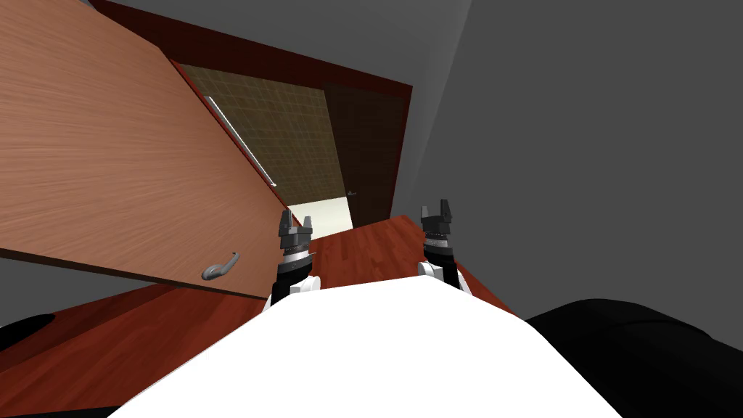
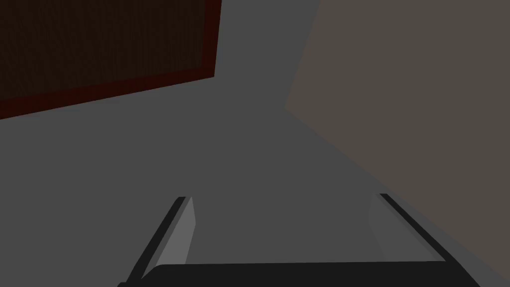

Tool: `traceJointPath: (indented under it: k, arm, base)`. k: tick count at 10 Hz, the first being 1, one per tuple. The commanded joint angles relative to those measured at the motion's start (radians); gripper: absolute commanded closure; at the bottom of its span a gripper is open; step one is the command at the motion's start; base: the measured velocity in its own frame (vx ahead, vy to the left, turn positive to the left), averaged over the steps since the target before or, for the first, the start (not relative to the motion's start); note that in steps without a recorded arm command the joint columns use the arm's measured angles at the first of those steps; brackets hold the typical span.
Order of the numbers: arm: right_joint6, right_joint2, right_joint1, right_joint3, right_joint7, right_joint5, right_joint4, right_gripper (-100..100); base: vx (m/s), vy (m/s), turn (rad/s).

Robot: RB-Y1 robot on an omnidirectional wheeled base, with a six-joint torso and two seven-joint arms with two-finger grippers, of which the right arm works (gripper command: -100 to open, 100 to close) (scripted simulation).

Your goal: Pull the door open

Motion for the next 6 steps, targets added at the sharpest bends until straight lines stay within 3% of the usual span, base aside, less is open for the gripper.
traceJointPath:
  k: [1,6]
  arm:
    - [-0.006,-0.012,-0.014,0.0,0.004,-0.009,0.036,-100]
    - [-0.027,-0.045,-0.062,0.0,0.018,-0.037,0.156,-100]
  base:
    - [0.135,0.053,0.045]
    - [0.082,0.031,0.092]
